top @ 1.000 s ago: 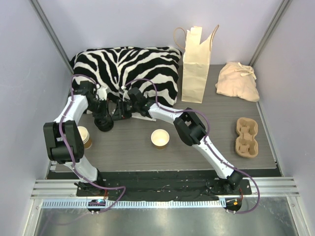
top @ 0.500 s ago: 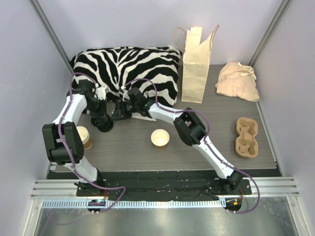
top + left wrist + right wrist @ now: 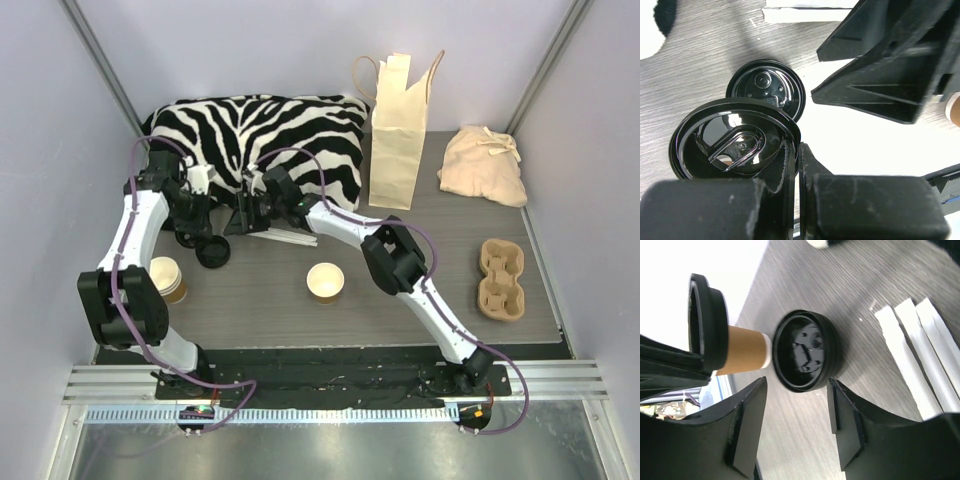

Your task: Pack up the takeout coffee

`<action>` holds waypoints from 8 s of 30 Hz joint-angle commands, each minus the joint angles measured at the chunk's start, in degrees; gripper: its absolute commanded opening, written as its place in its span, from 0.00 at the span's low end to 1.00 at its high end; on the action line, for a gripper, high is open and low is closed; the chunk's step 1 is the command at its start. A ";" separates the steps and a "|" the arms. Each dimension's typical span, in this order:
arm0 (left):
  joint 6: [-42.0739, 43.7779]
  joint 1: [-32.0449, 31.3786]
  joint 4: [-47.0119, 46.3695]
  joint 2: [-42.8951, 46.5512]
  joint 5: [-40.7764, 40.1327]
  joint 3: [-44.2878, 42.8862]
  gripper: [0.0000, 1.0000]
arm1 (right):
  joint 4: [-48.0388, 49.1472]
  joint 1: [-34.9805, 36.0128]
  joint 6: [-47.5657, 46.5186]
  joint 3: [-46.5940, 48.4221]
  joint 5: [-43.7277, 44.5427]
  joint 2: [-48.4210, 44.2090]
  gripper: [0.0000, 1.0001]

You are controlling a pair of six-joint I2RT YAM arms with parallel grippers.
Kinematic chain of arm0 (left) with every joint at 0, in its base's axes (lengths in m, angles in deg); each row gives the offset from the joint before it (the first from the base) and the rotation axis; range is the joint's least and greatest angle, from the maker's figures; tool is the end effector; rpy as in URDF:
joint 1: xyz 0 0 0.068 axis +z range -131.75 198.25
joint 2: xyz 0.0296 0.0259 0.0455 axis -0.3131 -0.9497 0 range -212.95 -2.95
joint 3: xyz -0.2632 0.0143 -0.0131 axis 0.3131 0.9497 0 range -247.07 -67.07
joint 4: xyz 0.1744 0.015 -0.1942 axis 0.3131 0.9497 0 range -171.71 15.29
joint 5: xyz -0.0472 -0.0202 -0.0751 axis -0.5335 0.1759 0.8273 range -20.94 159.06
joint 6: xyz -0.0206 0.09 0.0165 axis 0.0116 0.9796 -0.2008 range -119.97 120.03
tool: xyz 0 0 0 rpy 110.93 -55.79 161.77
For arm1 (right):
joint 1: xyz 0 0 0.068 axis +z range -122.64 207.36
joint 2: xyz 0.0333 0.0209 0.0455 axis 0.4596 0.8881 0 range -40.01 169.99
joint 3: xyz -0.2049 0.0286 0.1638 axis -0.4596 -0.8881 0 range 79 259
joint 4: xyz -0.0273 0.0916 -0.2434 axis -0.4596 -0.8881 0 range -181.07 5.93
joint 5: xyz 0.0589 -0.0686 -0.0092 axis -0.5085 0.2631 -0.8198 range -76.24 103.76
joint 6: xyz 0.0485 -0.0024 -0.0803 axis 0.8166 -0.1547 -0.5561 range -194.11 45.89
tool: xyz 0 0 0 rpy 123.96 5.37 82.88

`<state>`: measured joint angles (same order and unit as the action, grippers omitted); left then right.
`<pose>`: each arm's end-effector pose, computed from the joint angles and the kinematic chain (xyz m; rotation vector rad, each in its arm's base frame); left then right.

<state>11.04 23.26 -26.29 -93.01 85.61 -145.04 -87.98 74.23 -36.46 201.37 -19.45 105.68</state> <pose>0.3326 0.0049 0.2323 0.2189 2.6896 -0.3138 0.3817 0.4754 0.1489 -0.5970 2.2394 1.4388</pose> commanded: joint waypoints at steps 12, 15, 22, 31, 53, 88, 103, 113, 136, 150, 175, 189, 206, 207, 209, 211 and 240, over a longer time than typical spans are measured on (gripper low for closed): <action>7.02 -2.20 14.18 10.08 26.48 -9.73 0.00 | -6.72 -11.17 -14.40 -14.95 -12.49 -28.68 0.65; 3.86 -7.27 15.25 10.26 30.36 -13.07 0.00 | -12.87 -16.27 -21.19 -20.58 -12.67 -38.17 0.69; -10.73 -20.38 5.78 12.10 46.60 -13.43 0.00 | -22.20 -20.42 -59.38 -36.39 -5.38 -66.55 0.80; -16.46 -30.47 1.97 15.61 59.48 -8.86 0.00 | -25.80 -4.80 -80.79 -45.99 4.71 -87.14 0.81; -7.22 -38.85 12.70 20.36 55.43 -2.45 0.00 | -31.34 24.67 -99.96 -47.75 19.42 -79.95 0.59; -40.71 -20.21 -30.37 29.95 14.22 12.58 0.70 | 17.95 -15.15 17.54 -69.98 4.38 -78.01 0.01; -39.22 -30.24 -31.42 26.08 2.35 11.09 0.51 | 16.30 -13.91 19.92 -72.35 10.01 -76.86 0.01; -40.45 -33.58 -31.69 24.23 3.21 10.74 0.45 | 15.24 -12.77 17.28 -73.67 10.71 -78.54 0.01; -40.80 -38.41 -30.90 16.50 2.16 7.22 0.14 | 15.77 -11.37 17.46 -76.31 10.80 -80.12 0.01; -28.50 -38.41 -16.31 15.27 0.32 3.18 0.00 | 5.05 -14.97 14.29 -75.78 11.77 -82.75 0.63; -15.66 -48.43 0.57 -2.31 -10.14 -7.72 0.00 | -15.43 -22.97 -4.51 -72.26 4.65 -82.32 0.85; -17.16 -50.54 -4.00 -4.95 -13.22 -6.58 0.00 | -12.19 -22.97 -6.54 -76.49 1.22 -79.24 0.83; -18.04 -51.16 -4.62 -5.21 -13.22 -4.90 0.00 | -7.61 -22.97 -5.66 -79.91 -0.80 -77.31 0.80; -17.86 -51.16 -4.18 -5.21 -13.22 -4.91 0.00 | -7.53 -22.97 -5.66 -80.00 -0.89 -77.22 0.80; -17.77 -51.25 -3.65 -5.12 -13.22 -5.17 0.00 | -7.35 -23.05 -5.57 -80.09 -0.80 -77.31 0.80; -17.51 -51.42 -3.21 -5.12 -13.22 -5.17 0.00 | -7.44 -22.97 -5.66 -80.09 -0.72 -77.22 0.80; -19.09 -51.86 -10.95 -11.01 -20.16 -7.45 0.00 | -7.26 -24.37 -8.64 -77.72 1.48 -71.25 0.74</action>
<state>-7.34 -28.30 -35.12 -101.97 67.58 -150.94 -97.05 50.85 -43.04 121.43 -18.51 31.54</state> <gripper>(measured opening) 0.020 0.755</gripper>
